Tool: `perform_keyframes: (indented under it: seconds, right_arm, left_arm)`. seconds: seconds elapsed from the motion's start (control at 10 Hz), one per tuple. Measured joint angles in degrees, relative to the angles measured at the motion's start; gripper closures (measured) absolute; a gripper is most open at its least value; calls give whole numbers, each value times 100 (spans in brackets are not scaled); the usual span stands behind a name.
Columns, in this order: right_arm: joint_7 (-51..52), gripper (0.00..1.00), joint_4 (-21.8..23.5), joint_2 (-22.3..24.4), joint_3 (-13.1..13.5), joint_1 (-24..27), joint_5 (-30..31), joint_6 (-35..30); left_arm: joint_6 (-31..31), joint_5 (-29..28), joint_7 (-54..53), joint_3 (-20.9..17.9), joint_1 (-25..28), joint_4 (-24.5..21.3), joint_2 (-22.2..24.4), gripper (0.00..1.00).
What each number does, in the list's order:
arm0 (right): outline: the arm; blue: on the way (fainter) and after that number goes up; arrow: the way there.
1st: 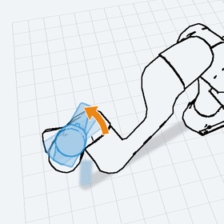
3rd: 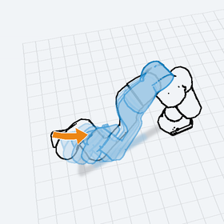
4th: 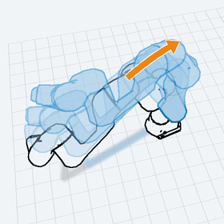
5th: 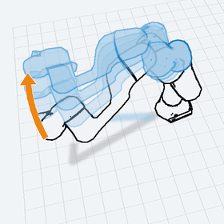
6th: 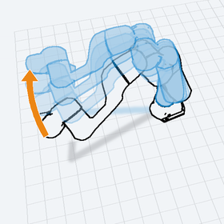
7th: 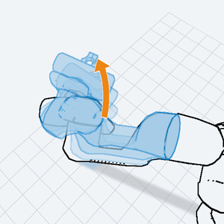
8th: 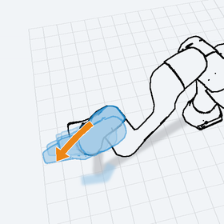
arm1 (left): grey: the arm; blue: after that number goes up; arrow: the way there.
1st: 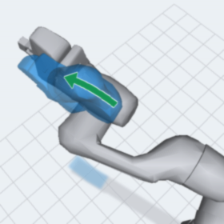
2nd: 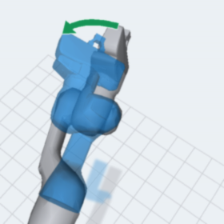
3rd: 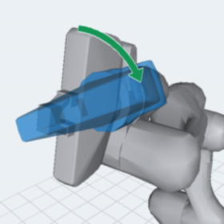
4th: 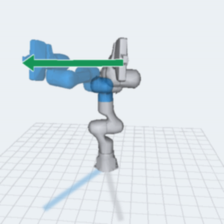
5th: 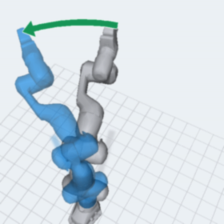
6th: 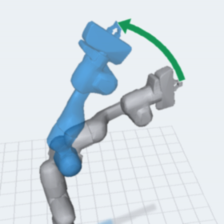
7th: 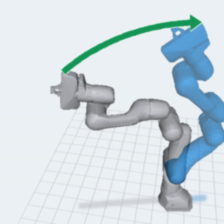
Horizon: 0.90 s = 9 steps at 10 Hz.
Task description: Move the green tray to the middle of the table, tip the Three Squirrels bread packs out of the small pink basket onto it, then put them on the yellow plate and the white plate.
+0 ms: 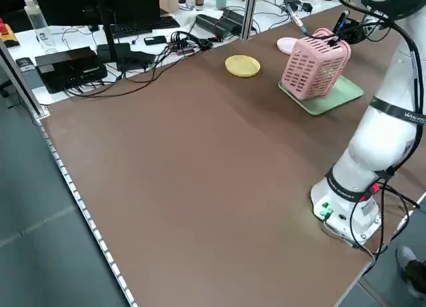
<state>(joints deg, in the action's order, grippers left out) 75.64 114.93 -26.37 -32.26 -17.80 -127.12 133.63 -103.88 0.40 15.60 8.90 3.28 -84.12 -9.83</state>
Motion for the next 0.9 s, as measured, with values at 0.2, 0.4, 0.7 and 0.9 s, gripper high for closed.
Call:
perform_keyframes:
  seconds: [0.2, 0.4, 0.7, 0.9]
  right_arm:
    - [1, 93, 264, 216, 51, 113, -2, -134]
    - [6, 93, 549, 394, 126, 204, -2, -420]
    - [39, 93, 840, 568, 202, 268, -2, -754]
    - [89, 93, 968, 663, 226, 304, -2, -897]
  left_arm:
    - [0, 0, 0, 0, 0, 1, 0, 0]
    - [0, 0, 0, -1, 0, 1, 0, 0]
    - [0, 0, 0, -4, 1, 1, 0, 0]
    - [0, 0, 0, -9, 3, 1, 0, 0]
